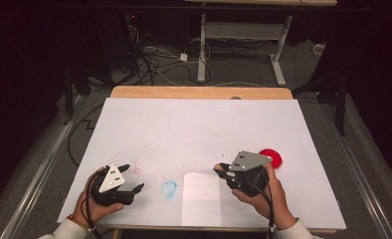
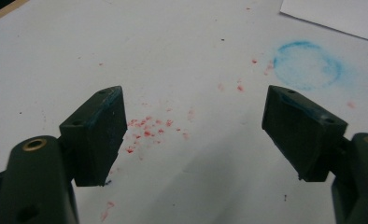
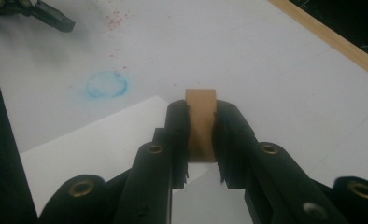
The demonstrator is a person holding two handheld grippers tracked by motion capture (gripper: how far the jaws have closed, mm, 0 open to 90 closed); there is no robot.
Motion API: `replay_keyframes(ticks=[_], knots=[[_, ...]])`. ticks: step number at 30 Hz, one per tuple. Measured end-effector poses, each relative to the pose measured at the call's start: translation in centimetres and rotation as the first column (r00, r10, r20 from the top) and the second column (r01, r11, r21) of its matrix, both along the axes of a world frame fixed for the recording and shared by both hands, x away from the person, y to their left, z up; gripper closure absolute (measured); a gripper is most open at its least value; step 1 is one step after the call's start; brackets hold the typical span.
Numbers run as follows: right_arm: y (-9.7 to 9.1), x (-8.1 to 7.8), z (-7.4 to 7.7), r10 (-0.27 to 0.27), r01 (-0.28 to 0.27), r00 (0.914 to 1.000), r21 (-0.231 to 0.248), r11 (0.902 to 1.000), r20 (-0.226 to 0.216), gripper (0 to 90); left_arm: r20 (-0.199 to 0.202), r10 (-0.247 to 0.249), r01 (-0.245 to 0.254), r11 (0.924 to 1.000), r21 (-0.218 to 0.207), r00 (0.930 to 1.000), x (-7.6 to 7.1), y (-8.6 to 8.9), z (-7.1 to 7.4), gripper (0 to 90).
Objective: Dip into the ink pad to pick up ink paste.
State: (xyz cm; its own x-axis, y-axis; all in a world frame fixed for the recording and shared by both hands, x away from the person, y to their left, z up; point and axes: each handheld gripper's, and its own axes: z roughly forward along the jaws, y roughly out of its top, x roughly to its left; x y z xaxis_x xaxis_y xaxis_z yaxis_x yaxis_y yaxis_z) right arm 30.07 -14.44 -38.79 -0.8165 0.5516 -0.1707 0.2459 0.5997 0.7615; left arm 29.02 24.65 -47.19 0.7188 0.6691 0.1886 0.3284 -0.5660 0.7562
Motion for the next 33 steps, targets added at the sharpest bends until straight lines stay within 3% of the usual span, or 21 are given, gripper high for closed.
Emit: replay_keyframes(ticks=[8, 17, 30, 33], knots=[[1.9, -0.4, -1.5, 0.059, -0.060, 0.9975, -0.039, 0.9974, -0.038, 76.3, -0.001, -0.001, 0.001, 1.0000, 0.000, 1.0000, 0.0, 0.0, 0.0, 21.2], [4.0, -0.9, -3.7, 0.117, -0.125, 0.9897, -0.104, 0.9866, -0.082, 76.3, -0.002, -0.002, 0.002, 1.0000, 0.001, 1.0000, 0.0, 0.0, 0.0, 21.2], [5.5, -0.5, -7.3, 0.125, -0.158, 0.9792, -0.210, 0.9648, -0.160, 76.4, -0.001, -0.004, 0.004, 1.0000, 0.007, 1.0000, 0.0, 0.0, 0.0, 21.2], [5.4, -0.2, -7.4, 0.134, -0.167, 0.9766, -0.201, 0.9653, -0.169, 76.4, 0.000, -0.002, 0.002, 1.0000, 0.005, 1.0000, 0.0, 0.0, 0.0, 21.2]])
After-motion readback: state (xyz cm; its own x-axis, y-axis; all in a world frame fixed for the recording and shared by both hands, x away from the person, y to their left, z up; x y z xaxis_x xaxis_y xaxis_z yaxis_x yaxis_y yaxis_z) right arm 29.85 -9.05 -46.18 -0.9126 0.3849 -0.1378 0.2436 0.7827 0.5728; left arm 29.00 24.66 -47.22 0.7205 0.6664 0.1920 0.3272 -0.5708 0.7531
